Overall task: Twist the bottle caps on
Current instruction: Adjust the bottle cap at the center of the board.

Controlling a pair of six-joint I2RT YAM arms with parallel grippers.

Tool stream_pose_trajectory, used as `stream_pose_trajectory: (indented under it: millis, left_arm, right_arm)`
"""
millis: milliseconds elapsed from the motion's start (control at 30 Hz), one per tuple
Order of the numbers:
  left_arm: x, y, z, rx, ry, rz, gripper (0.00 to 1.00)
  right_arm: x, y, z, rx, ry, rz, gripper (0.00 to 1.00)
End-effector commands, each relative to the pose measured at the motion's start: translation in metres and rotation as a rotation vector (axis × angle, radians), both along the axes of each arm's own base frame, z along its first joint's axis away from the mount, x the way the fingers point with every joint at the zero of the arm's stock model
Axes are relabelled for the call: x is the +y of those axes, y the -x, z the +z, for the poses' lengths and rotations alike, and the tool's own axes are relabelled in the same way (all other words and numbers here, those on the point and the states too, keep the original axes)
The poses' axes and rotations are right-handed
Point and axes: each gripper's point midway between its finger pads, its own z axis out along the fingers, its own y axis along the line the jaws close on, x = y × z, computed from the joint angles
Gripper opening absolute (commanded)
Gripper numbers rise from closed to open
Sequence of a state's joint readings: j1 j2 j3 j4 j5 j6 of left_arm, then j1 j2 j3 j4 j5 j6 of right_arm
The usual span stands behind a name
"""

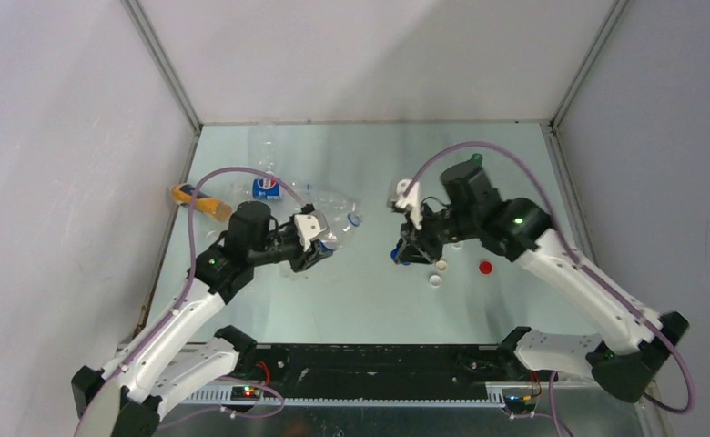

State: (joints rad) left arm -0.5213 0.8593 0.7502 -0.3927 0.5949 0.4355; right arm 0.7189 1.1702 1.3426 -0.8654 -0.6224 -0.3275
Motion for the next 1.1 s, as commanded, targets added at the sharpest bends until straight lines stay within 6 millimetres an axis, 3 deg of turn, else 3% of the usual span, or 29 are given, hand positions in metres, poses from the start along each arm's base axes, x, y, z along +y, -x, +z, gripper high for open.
stream_pose_trajectory:
  millis: [0,167,200,300,467,800,967,1067]
  left_arm:
    - [0.045,-0.034,0.028,-0.104,-0.033,0.333,0.0]
    - [0.082,-0.043,0.047,-0.171,-0.037,0.557,0.0]
    - [0.087,-0.043,0.053,-0.192,-0.028,0.581,0.0]
    - [0.095,-0.041,0.066,-0.235,-0.005,0.612,0.0]
    - [0.097,-0.038,0.074,-0.262,0.009,0.613,0.0]
    - [0.097,-0.041,0.077,-0.291,0.009,0.607,0.0]
    - [0.094,-0.042,0.078,-0.292,0.016,0.596,0.0]
    - [0.094,-0.042,0.079,-0.296,0.015,0.596,0.0]
  right_arm:
    - [0.014,-0.021,-0.083,0.018,0.185,-0.09,0.0]
    - [0.048,-0.035,-0.156,0.015,0.297,-0.13,0.0]
    - [0.051,-0.033,-0.178,0.021,0.348,-0.127,0.0]
    - [0.069,-0.035,-0.207,-0.027,0.39,-0.106,0.0]
    - [0.076,-0.031,-0.248,-0.045,0.473,-0.063,0.04]
    - [0.055,-0.028,-0.277,-0.103,0.628,0.008,0.34]
    - [0.039,-0.034,-0.273,-0.135,0.683,0.014,0.56]
    - [0.027,-0.038,-0.267,-0.148,0.718,-0.004,0.6]
